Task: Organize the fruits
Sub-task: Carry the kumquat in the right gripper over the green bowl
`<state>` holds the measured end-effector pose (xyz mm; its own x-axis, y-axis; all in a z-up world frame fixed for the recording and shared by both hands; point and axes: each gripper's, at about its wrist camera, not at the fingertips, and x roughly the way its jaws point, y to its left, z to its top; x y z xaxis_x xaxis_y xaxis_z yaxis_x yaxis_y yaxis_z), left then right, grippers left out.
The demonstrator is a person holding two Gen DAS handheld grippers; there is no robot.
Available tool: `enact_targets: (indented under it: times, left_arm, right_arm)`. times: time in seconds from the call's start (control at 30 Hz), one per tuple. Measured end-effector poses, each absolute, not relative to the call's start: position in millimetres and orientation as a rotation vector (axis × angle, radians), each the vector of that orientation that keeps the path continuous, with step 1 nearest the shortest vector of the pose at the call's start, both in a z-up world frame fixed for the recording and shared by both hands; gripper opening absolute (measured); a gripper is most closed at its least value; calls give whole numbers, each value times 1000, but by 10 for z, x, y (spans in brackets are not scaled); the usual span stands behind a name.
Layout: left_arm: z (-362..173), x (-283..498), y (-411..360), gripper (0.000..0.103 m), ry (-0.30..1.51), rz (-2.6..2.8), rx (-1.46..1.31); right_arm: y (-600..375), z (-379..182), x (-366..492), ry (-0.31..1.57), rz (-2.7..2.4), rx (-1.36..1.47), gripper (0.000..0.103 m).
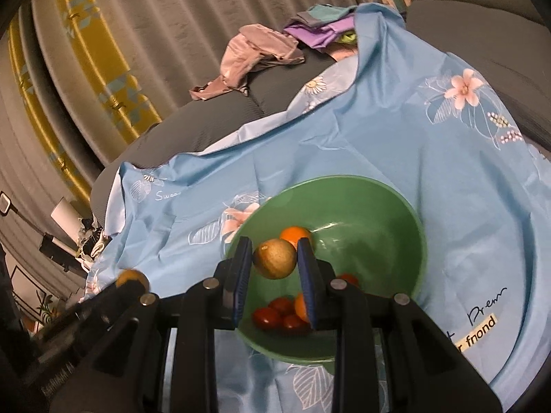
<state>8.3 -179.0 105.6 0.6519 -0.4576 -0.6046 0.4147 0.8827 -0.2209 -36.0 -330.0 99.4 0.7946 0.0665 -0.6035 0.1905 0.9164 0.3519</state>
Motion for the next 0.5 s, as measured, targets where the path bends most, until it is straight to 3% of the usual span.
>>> enact_targets:
  times: [0.5]
  left_arm:
    - [754, 75, -2171, 25, 813, -612, -59]
  right_arm:
    - [-3537, 831, -336, 709, -126, 455, 28]
